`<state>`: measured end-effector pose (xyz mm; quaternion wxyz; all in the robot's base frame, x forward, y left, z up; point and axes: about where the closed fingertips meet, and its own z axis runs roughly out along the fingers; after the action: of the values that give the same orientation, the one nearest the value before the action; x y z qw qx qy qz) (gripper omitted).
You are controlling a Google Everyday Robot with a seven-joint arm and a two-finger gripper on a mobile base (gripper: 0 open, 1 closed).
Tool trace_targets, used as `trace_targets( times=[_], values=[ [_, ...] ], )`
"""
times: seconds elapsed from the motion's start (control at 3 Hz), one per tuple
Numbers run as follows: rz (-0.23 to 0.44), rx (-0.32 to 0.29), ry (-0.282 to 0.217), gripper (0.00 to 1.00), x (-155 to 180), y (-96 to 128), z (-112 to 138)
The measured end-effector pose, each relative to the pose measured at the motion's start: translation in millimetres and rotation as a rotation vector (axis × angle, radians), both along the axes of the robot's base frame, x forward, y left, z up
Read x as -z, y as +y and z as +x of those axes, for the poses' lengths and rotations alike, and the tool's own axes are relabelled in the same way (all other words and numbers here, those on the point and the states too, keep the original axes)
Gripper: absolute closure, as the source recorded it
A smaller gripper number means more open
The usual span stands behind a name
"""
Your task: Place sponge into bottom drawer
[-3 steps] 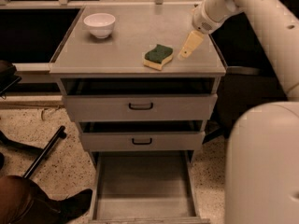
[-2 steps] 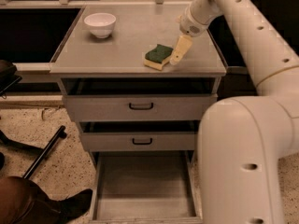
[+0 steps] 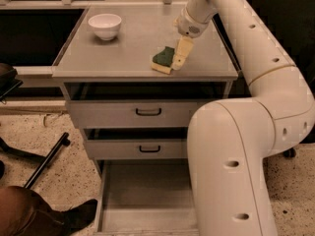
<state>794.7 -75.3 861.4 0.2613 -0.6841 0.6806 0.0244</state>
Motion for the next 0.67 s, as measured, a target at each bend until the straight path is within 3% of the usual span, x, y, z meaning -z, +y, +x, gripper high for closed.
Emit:
trace_targets(
  times=[0.67],
  values=[
    [-0.040, -0.025, 0.018, 0.00, -1.0, 8.4, -0.9]
  ],
)
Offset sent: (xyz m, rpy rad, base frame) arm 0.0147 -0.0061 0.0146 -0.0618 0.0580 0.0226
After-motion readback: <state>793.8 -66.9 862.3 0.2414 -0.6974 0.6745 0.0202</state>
